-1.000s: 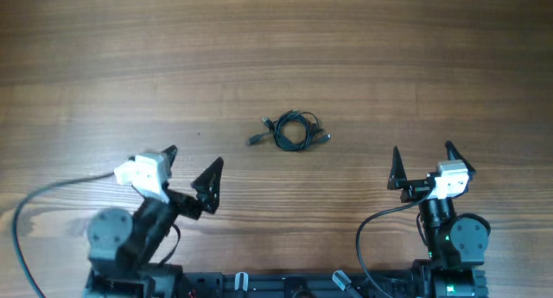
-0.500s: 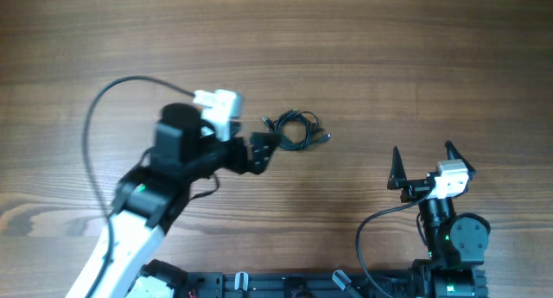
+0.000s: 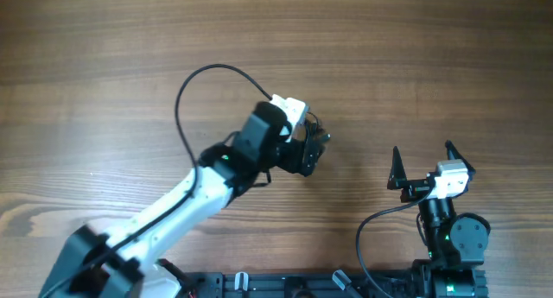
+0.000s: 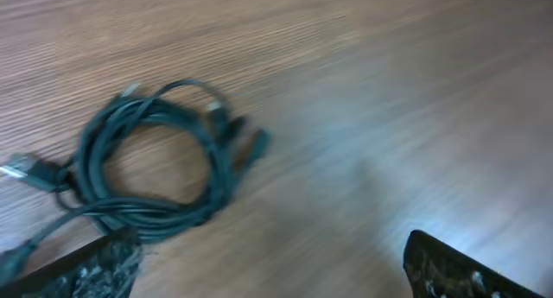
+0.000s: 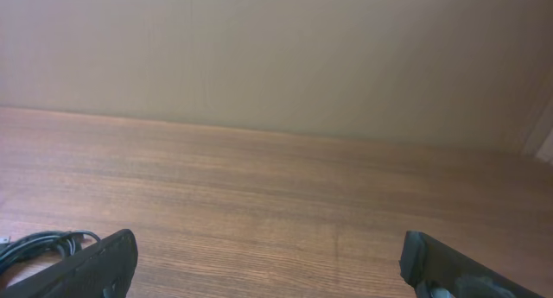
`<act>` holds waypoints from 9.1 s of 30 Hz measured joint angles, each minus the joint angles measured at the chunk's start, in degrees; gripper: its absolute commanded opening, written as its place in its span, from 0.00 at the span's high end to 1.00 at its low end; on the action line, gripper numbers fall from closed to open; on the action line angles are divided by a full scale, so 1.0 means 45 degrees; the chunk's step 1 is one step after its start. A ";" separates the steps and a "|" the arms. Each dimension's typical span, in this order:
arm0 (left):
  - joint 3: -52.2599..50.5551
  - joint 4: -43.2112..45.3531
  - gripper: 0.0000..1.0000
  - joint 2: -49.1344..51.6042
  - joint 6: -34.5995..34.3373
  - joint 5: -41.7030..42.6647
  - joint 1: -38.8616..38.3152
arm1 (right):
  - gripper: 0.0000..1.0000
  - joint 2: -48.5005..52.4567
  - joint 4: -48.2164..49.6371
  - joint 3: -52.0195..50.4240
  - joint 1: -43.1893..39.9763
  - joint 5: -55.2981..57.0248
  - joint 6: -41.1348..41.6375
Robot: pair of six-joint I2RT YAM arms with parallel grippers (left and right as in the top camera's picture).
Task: Untangle cables
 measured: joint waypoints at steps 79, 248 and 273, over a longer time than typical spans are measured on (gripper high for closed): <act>0.0209 -0.3332 0.00 -0.1166 -1.5348 -0.5974 -0.0355 | 0.00 0.0000 0.0005 0.0000 0.0000 0.0000 0.0000; 0.0423 -0.7509 0.96 0.2832 -1.5276 -0.6373 -0.0685 | 0.00 0.0000 0.0005 -0.0005 0.0000 0.0000 0.0000; 0.0758 -0.6679 0.96 -0.5974 -0.8364 -0.6543 0.1341 | 0.00 0.0442 0.0602 -0.0005 0.0000 -0.3677 1.3906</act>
